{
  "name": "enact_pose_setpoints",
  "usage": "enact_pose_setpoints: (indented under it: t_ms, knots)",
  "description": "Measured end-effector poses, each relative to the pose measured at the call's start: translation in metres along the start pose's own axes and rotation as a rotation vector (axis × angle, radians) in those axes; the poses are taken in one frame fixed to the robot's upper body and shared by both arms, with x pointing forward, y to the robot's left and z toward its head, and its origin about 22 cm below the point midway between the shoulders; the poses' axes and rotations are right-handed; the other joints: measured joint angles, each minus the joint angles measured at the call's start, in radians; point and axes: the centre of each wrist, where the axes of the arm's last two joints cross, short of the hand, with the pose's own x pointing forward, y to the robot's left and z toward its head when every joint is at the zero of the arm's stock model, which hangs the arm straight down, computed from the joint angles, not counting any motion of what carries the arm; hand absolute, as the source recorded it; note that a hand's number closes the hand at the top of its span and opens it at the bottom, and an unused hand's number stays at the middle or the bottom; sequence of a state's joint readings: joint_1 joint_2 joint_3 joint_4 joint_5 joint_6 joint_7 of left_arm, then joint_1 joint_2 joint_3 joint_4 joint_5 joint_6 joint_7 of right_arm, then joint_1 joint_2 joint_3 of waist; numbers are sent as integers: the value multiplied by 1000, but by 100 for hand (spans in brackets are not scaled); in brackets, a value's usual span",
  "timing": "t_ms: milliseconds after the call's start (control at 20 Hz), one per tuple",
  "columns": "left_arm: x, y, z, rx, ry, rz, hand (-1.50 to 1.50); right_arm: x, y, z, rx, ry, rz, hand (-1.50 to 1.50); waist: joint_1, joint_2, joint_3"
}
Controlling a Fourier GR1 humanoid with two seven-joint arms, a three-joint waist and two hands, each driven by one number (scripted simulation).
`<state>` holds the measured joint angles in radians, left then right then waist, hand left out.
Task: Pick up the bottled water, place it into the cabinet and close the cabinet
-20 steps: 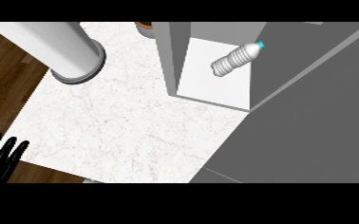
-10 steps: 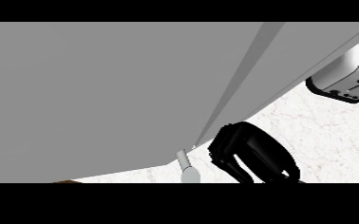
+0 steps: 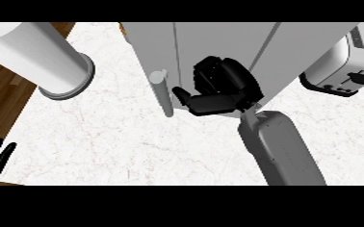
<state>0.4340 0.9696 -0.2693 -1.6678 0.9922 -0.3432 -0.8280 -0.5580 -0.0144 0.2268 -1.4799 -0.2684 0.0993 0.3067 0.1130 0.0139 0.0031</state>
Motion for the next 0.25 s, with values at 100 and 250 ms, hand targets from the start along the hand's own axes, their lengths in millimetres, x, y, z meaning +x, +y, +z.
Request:
enact_pose_setpoints:
  t_ms: [100,250]
  knots:
    - [-1,-2,3,-2,7,5,-150,-3,-1,-7,17,13,-2,150,-9,-11,4]
    - [3,-1,2,-6,7,3,-150,-8,-1,-15,41,20,-1,150,-24,-23,7]
